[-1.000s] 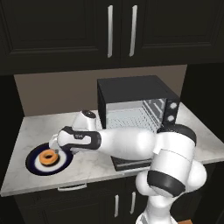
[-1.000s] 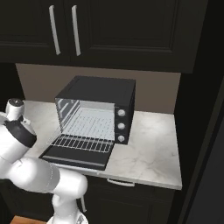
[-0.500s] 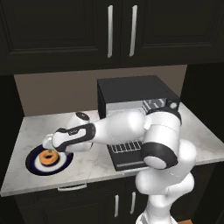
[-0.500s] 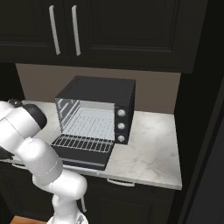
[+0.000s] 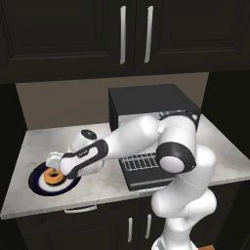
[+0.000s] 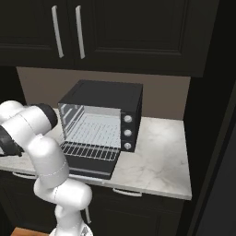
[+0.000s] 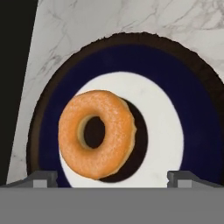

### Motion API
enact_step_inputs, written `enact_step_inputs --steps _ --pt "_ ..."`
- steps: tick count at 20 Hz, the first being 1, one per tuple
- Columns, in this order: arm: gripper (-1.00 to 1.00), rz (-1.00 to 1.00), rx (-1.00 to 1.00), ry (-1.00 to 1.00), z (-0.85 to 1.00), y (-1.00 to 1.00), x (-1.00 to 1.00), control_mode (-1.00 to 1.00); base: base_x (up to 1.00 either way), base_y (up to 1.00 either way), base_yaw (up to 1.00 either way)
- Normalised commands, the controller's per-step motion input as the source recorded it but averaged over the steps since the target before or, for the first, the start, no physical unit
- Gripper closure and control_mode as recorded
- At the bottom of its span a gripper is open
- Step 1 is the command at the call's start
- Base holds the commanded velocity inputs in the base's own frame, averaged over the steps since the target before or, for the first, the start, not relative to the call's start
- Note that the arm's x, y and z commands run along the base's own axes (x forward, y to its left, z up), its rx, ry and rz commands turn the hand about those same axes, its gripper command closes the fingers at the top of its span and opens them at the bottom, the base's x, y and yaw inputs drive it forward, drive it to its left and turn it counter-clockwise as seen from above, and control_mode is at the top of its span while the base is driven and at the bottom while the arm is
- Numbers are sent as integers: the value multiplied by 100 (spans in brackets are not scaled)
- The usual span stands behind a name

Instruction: Pick up the bagel from the plate, place it on the toaster oven rack, close the door, and set the timer.

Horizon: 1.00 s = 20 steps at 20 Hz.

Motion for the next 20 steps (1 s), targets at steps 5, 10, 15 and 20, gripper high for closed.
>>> enact_step_inputs --steps 5,10,15,20 --pt "-100 -8 0 0 -16 0 1 -100 0 0 0" --pt "-100 -5 0 0 -9 0 8 -100 0 0 0" --pt "-100 -3 0 0 -1 2 13 -100 0 0 0" --pt "-100 -4 0 0 0 12 15 -100 0 0 0"
